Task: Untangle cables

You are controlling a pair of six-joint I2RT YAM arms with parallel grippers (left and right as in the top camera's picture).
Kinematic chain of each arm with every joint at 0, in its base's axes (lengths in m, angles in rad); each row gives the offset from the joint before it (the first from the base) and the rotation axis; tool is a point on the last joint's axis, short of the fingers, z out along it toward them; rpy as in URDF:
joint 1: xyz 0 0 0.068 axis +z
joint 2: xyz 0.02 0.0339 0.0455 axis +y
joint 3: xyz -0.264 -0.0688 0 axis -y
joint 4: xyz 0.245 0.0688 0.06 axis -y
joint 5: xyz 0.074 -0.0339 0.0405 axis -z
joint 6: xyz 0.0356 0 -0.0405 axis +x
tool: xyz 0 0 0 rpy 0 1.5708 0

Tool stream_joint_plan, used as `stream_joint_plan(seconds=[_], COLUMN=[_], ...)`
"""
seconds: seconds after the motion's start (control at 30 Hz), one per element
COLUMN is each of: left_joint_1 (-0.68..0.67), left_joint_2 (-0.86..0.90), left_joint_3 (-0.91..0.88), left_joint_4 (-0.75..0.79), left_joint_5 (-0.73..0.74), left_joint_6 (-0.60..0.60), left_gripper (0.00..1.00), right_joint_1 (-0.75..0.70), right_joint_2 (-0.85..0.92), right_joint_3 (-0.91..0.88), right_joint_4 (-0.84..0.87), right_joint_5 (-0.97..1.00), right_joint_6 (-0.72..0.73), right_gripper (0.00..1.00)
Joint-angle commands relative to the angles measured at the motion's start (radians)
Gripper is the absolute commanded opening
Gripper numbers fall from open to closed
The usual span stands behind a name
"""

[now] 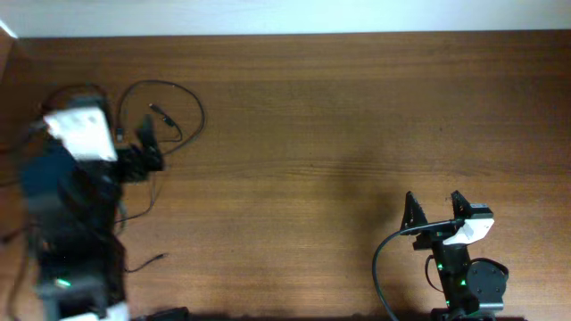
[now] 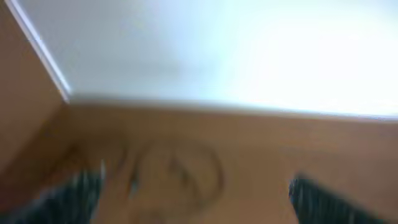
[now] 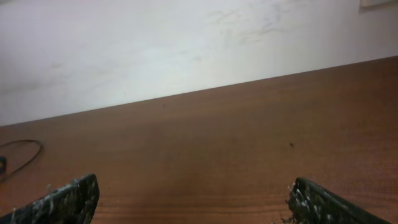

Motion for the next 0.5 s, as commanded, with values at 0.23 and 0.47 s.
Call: stream_joint_plan(seconds=[0.23,0.47], left_joint_1=[-0.192,-0.192], left_joint_2=[-0.524,-0.721], left_joint_3=[-0.806,-0.974], left_joint_4=[0.529,0.530], left_joint_5=[0.010,-0.057], left_joint_6=[0.201,0.201], left_gripper=[0.99,0.99], right_joint_1=[0.007,0.007], right_joint_2=[-0.008,-0.008], right_joint_3=[-0.007,-0.007], right_joint_4=[-0.002,-0.002], right_joint_5=[-0.009,-0.009], right_joint_6=[0.006,0.006], right_gripper=[0.99,0.99])
